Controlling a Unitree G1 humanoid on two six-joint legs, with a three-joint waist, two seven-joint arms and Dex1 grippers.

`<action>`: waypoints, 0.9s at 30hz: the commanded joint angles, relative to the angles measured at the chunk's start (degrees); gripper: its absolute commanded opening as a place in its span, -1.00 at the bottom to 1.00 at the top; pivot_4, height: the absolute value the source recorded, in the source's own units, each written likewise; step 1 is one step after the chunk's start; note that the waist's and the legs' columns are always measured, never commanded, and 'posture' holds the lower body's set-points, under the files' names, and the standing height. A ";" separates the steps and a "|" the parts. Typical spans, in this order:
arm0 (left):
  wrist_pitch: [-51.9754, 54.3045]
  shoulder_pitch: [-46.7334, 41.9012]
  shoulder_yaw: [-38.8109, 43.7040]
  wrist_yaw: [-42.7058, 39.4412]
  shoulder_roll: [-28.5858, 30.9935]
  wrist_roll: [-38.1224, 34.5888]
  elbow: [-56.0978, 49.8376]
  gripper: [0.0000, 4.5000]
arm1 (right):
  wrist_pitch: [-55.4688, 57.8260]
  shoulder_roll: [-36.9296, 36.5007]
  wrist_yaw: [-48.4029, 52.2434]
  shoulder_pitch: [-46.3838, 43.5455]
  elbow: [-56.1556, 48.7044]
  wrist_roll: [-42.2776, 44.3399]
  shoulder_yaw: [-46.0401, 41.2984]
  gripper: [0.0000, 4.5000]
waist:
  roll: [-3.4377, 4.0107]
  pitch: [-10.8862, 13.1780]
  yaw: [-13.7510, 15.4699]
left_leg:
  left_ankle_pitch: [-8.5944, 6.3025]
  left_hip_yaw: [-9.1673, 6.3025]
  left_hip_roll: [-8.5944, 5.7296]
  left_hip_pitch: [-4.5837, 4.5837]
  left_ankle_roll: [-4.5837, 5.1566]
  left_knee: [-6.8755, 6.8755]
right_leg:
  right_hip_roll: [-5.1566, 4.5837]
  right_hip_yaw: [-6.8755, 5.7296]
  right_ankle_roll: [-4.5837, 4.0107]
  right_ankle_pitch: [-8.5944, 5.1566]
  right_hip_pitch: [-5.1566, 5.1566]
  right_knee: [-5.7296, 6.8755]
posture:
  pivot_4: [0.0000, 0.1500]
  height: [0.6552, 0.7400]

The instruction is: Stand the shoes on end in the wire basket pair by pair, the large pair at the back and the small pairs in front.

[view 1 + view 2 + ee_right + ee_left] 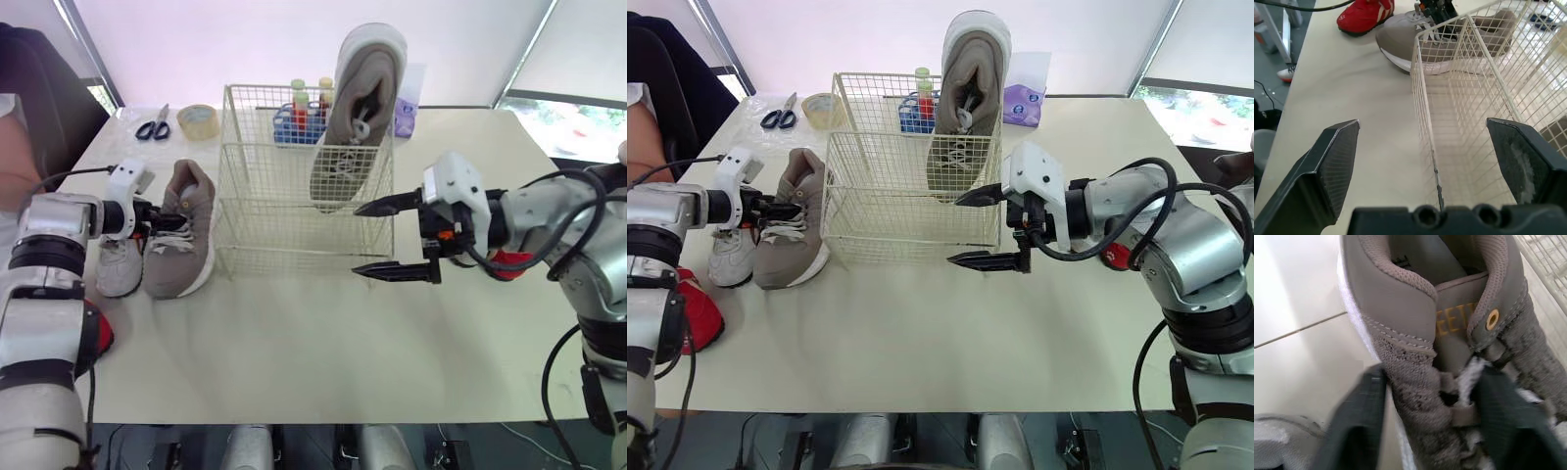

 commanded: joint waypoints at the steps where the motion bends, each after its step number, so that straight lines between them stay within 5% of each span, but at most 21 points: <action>1: 1.13 0.51 3.52 3.54 -1.11 -0.68 0.62 -0.66 | 0.16 -0.45 -1.57 -1.19 -1.33 0.29 -1.77 1.00 | 0.00 0.00 0.24 | 0.00 0.00 0.01 0.00 0.01 0.06 | 0.00 0.00 0.00 0.00 0.00 0.03 | 1.00 0.90; 3: 2.23 0.46 5.65 4.77 -1.28 -1.50 0.26 -0.86 | -0.12 -0.63 -2.10 -1.25 -0.91 -0.44 -1.45 1.00 | 0.00 0.00 0.53 | -0.05 0.00 0.04 -0.02 0.08 0.22 | 0.01 0.00 0.00 -0.01 0.00 0.12 | 1.00 0.90; 8: 3.96 0.66 12.95 12.09 -0.58 -4.50 -2.77 -0.86 | 0.28 -1.07 -3.63 -2.13 0.54 -2.29 -0.75 1.00 | -0.01 0.01 0.42 | -0.16 -0.01 0.09 -0.20 0.25 0.59 | 0.00 -0.01 0.01 0.00 -0.03 0.23 | 1.00 0.90; 16: 2.40 -1.41 26.21 22.97 0.16 -12.20 -26.33 -0.86 | -0.25 -4.75 -0.54 -1.82 2.72 -2.43 -1.95 1.00 | -0.49 0.22 0.61 | 0.02 -0.02 0.08 -0.66 -0.05 0.74 | -0.05 0.01 0.04 0.03 -0.40 0.34 | 1.00 0.90; 20: -5.08 -11.55 24.59 25.74 -0.06 -10.57 -28.72 -0.86 | 2.01 -4.19 1.61 -5.06 6.41 4.11 -7.63 1.00 | -0.53 0.23 0.95 | 0.00 0.01 0.02 -0.67 -0.02 0.77 | -0.07 -0.01 0.14 0.08 -0.38 0.30 | 1.00 0.90; 27: -28.70 -20.81 20.21 31.64 -10.99 -6.02 -27.39 -0.86 | 1.62 -4.23 0.19 -4.42 7.33 5.69 -10.51 1.00 | -0.49 0.19 0.91 | -0.15 0.07 0.00 -0.44 0.24 0.76 | -0.09 -0.01 0.26 0.14 -0.07 0.07 | 1.00 0.90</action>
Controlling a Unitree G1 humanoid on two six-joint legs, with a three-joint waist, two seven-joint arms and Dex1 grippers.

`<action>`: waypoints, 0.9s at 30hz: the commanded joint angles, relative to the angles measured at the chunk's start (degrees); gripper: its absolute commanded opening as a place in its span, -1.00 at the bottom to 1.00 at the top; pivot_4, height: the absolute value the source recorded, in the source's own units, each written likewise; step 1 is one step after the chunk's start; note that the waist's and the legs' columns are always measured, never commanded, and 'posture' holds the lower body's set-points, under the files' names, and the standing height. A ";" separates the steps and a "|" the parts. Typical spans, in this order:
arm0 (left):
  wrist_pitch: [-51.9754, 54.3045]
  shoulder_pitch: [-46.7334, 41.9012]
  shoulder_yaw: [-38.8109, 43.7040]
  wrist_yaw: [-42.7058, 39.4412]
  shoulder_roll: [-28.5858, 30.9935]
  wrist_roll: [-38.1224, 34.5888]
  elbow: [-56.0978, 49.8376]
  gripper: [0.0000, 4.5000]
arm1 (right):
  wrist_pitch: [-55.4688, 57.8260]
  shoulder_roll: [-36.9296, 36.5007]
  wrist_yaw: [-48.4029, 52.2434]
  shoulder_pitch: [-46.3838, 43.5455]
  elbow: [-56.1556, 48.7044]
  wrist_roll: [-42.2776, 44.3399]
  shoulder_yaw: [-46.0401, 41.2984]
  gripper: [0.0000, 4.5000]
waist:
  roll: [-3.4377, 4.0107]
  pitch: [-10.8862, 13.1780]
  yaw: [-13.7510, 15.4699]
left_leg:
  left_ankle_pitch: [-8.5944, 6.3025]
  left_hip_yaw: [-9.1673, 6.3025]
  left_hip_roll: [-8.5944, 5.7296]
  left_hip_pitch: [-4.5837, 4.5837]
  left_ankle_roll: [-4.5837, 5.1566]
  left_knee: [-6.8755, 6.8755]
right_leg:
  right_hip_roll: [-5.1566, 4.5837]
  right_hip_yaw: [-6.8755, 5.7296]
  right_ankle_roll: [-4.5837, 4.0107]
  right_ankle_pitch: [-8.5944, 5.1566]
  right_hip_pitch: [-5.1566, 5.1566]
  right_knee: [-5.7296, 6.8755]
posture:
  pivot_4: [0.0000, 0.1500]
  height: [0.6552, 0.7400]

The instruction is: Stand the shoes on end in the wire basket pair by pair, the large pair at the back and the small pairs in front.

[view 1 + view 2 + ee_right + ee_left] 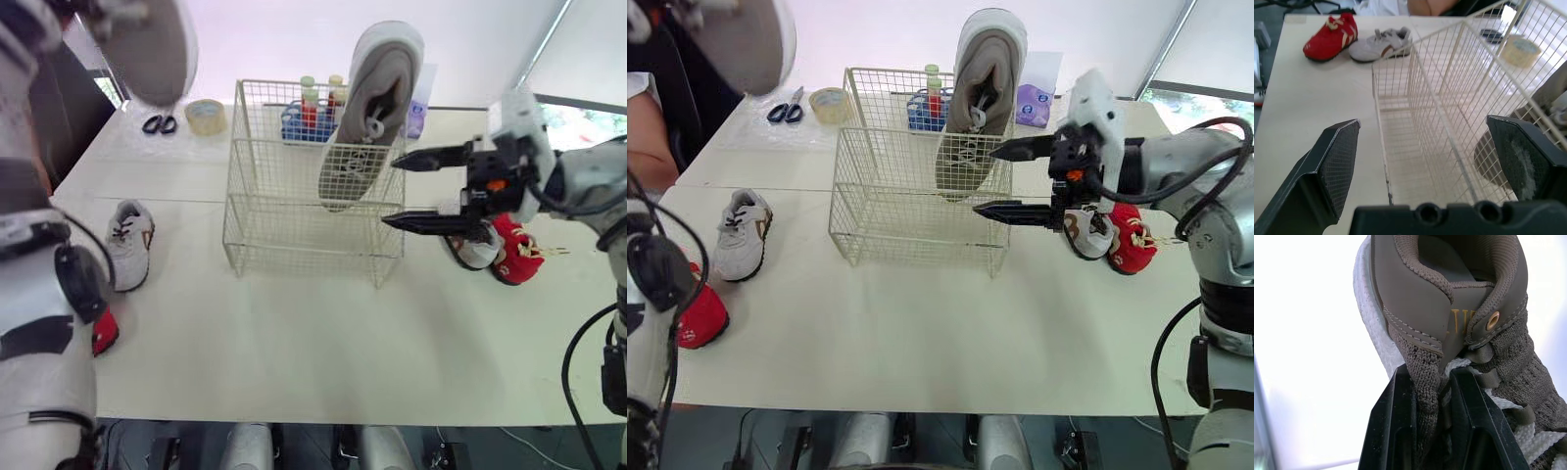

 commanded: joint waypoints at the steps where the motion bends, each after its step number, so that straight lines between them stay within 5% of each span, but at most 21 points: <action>1: -15.82 -1.90 -4.98 4.32 -5.53 5.98 1.02 -0.86 | -0.34 -0.18 -1.49 0.20 -0.67 0.68 -2.18 1.00 | 0.01 0.00 0.04 | -0.01 0.01 -0.01 0.04 0.02 0.00 | 0.00 0.01 0.00 0.00 0.05 0.00 | 1.00 0.90; 10: -37.93 -2.61 -13.80 9.23 -16.34 15.77 14.86 -0.86 | 4.25 -5.48 -2.28 3.74 -1.99 3.73 -6.67 1.00 | 0.00 0.01 -0.20 | 0.00 0.12 -0.06 -0.05 0.00 -0.03 | 0.03 0.02 0.05 0.04 -0.05 -0.13 | 1.00 0.90; 27: -40.91 12.36 -14.71 13.00 -20.86 16.22 8.47 -0.86 | -0.19 -9.67 -3.54 4.19 3.32 0.69 -7.87 1.00 | 0.01 0.01 0.01 | -0.03 0.09 0.03 -0.06 0.06 -0.02 | 0.02 0.07 0.08 0.06 -0.04 -0.18 | 1.00 0.90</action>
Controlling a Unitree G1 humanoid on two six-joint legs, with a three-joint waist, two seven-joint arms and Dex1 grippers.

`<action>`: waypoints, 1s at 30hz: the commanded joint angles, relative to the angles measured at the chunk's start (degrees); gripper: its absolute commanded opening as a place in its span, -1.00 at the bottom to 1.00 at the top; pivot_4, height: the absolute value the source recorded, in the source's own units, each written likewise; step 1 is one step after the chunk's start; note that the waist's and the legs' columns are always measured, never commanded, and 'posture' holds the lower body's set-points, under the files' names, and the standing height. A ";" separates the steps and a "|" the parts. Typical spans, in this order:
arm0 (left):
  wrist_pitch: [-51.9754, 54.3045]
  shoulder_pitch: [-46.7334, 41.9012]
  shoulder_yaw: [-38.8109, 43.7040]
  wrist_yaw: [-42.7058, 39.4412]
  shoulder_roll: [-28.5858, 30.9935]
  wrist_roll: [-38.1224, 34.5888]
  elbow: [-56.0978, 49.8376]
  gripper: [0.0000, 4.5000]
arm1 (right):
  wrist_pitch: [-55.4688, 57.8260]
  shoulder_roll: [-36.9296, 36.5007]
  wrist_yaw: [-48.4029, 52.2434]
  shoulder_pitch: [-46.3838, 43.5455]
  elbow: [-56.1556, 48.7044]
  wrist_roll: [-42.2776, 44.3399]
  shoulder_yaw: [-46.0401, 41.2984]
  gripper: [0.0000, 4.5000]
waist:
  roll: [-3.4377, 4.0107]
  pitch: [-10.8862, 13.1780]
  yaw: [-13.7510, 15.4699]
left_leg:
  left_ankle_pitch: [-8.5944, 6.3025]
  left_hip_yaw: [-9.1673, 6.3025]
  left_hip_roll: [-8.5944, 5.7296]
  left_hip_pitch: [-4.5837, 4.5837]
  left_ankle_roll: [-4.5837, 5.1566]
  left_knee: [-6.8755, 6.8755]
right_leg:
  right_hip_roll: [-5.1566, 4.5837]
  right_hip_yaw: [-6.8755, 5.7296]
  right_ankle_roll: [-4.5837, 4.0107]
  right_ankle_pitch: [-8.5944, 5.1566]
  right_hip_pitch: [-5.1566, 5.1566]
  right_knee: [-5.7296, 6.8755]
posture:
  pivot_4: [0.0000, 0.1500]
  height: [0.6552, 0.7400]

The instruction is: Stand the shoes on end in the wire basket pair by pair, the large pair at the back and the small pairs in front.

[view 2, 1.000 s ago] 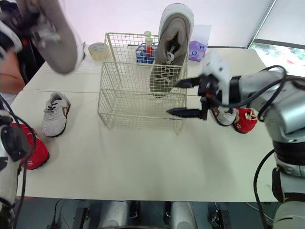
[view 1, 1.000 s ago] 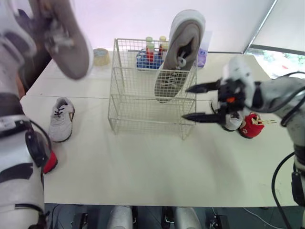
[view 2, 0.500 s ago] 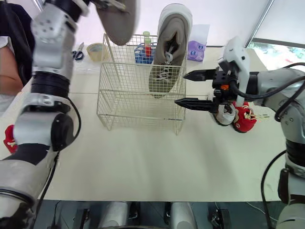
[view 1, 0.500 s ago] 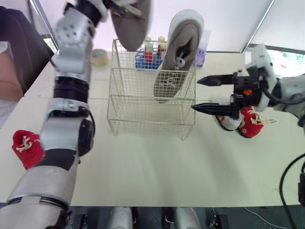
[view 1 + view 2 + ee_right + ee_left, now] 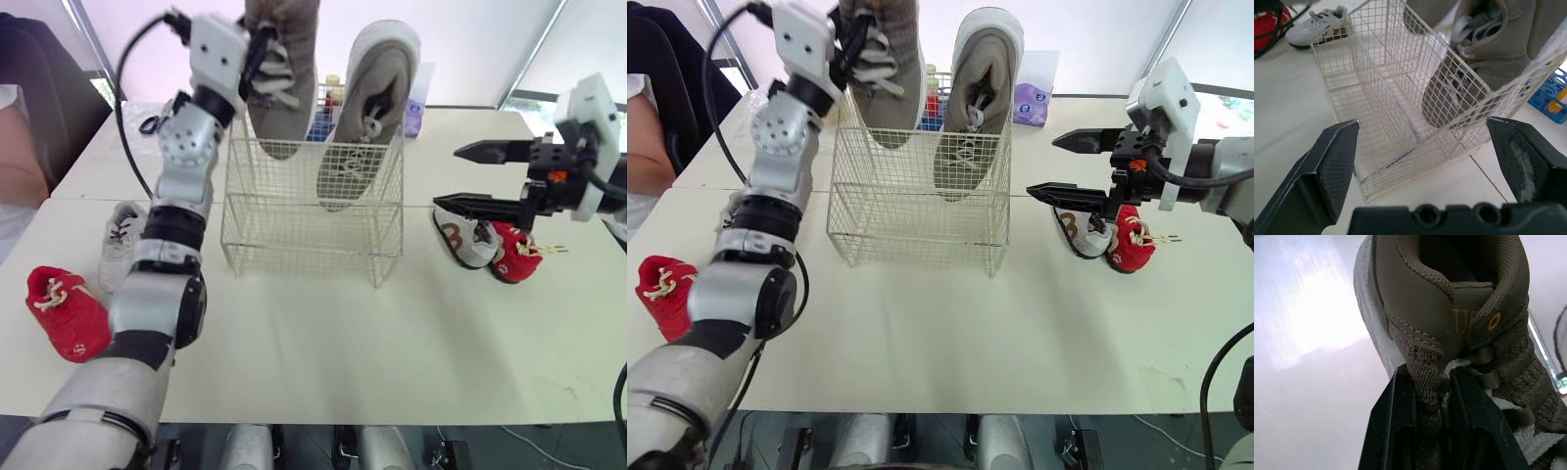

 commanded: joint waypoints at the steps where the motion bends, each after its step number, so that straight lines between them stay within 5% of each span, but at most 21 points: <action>1: -0.78 1.21 -0.05 2.45 -0.11 1.06 -5.82 -0.86 | -2.36 -0.03 0.32 -1.89 0.84 -0.88 -0.30 1.00 | 0.00 0.00 -0.02 | 0.00 0.00 -0.01 0.00 0.00 0.00 | -0.01 0.01 0.01 0.01 0.00 0.00 | 1.00 0.90; 6: 2.35 4.78 -0.16 2.40 -1.71 -0.04 -8.90 -0.86 | -3.91 0.40 1.01 -2.37 1.86 -1.40 0.84 1.00 | 0.00 0.00 0.00 | 0.00 0.00 -0.01 0.02 0.00 0.00 | 0.00 0.00 0.02 0.01 0.03 -0.02 | 1.00 0.90; 14: 9.48 7.16 2.04 0.92 -1.83 -4.76 -17.24 0.89 | -5.84 1.08 1.29 -2.60 2.77 -2.82 2.45 1.00 | 0.00 0.00 -0.02 | 0.02 -0.02 -0.01 0.03 -0.03 0.02 | 0.00 0.00 0.03 0.02 0.05 -0.01 | 1.00 0.90; 23: 27.34 17.24 2.85 2.72 -1.90 -9.19 -41.03 0.89 | -7.53 2.82 1.10 -2.97 3.88 -4.61 3.89 1.00 | 0.01 0.00 -0.03 | 0.05 -0.04 0.01 0.05 -0.09 0.02 | 0.01 0.00 0.03 0.02 0.07 0.01 | 1.00 0.90; 30: 36.13 19.81 3.18 1.42 -0.96 -11.71 -49.56 0.89 | -9.00 4.92 1.05 -3.41 5.08 -6.17 5.32 1.00 | 0.01 -0.02 0.00 | 0.05 -0.07 -0.01 0.07 -0.08 0.06 | 0.01 0.00 0.04 0.03 0.15 0.00 | 1.00 0.90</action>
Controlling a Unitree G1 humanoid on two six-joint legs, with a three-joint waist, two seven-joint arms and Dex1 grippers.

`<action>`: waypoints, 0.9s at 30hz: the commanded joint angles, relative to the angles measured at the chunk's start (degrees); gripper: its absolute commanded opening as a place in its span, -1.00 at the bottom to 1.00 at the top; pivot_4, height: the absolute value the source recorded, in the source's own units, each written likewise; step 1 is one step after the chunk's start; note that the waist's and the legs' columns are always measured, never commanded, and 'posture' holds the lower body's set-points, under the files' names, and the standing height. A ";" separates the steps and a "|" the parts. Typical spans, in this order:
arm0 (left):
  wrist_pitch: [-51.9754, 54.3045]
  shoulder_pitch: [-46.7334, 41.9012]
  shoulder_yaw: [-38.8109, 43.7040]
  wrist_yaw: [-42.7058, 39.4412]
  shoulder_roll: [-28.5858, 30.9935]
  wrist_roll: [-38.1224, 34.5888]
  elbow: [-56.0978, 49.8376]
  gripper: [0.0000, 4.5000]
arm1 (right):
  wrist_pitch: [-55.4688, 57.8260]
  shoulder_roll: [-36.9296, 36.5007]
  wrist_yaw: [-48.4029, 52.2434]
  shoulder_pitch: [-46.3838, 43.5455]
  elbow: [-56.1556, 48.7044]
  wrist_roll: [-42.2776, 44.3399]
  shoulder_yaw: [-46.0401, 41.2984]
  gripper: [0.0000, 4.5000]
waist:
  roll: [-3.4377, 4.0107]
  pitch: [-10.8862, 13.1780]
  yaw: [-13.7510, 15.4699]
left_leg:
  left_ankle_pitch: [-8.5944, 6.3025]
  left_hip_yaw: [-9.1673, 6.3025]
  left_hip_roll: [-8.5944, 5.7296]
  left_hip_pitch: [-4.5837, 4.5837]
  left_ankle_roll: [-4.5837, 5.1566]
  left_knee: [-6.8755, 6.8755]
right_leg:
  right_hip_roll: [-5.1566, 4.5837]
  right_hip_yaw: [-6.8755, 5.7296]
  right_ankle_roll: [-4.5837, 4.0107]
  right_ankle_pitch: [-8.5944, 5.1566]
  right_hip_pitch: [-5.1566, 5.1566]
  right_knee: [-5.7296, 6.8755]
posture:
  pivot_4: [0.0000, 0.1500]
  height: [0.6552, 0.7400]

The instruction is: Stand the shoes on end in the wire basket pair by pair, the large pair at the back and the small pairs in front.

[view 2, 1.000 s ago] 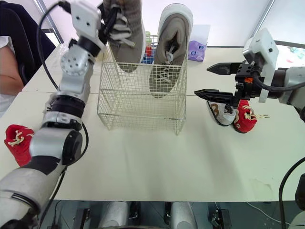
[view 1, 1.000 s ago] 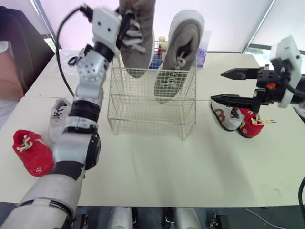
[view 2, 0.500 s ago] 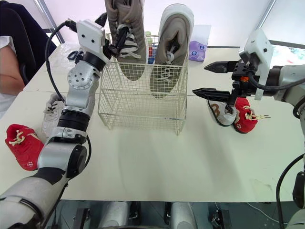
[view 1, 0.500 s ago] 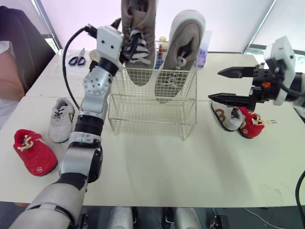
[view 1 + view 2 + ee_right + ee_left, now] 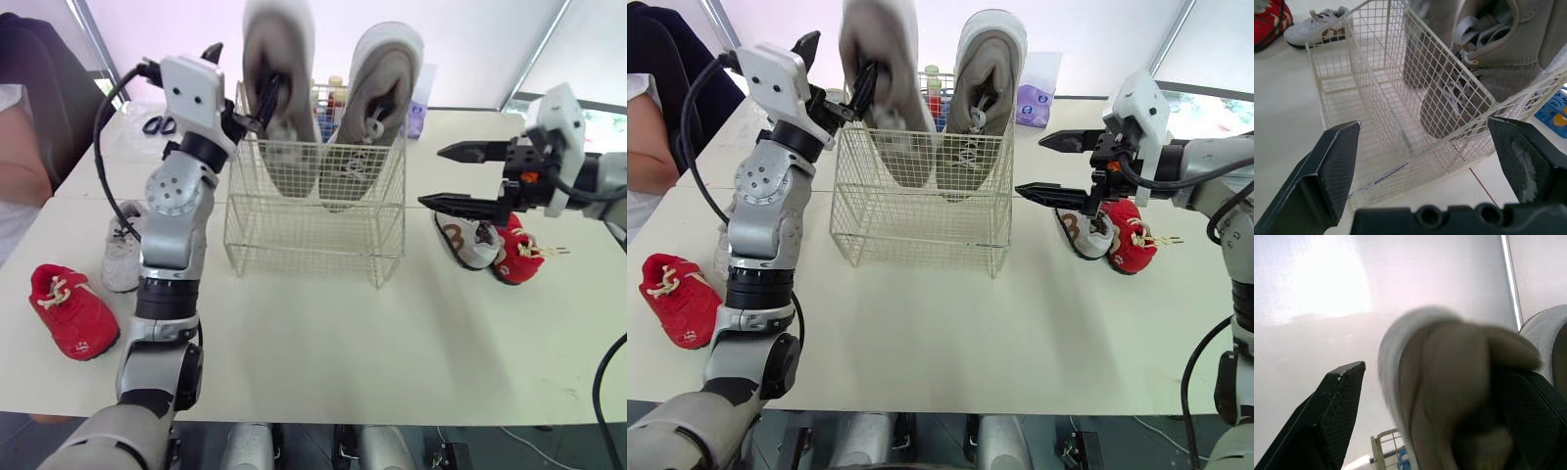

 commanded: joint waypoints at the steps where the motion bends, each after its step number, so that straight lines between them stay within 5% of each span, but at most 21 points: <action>1: 3.36 -0.52 1.29 -1.11 1.40 -2.90 -6.70 0.89 | -1.43 0.42 0.17 -1.89 -0.18 -0.66 -0.41 1.00 | 0.00 0.00 -0.03 | 0.00 0.00 0.00 0.00 0.00 0.00 | 0.00 0.00 0.00 0.00 0.00 0.00 | 1.00 0.90; 7: 16.79 1.78 4.89 -4.98 7.20 -12.03 -17.27 0.89 | -0.55 1.43 -0.48 -2.30 0.00 0.08 -1.31 1.00 | 0.01 0.00 -0.23 | 0.01 0.00 0.03 0.02 -0.01 -0.01 | 0.02 0.01 0.00 0.00 -0.02 0.02 | 1.00 0.90; 16: 42.87 9.41 20.36 -9.67 22.71 -40.88 -29.76 0.95 | 1.16 3.88 -3.19 -3.31 1.92 0.98 -3.19 1.00 | 0.04 -0.02 -0.32 | 0.03 -0.05 0.04 0.06 -0.06 -0.02 | 0.03 0.08 -0.01 0.00 0.02 0.03 | 1.00 0.90; 21: 50.10 23.57 22.56 -12.45 28.10 -50.17 -35.24 0.95 | -3.66 8.19 -15.83 -3.88 9.36 -5.52 -7.28 1.00 | 0.03 -0.04 -0.17 | 0.04 -0.01 0.01 0.15 -0.08 -0.01 | 0.00 0.11 -0.01 0.00 0.08 0.04 | 1.00 0.90; 27: 52.97 28.13 20.24 -6.37 28.82 -58.49 -40.43 0.95 | -5.76 13.58 -26.26 2.59 8.23 -5.12 -16.57 1.00 | 0.00 -0.07 0.01 | 0.04 -0.11 -0.05 0.07 -0.09 -0.01 | -0.03 0.09 -0.01 -0.01 0.13 -0.02 | 1.00 0.90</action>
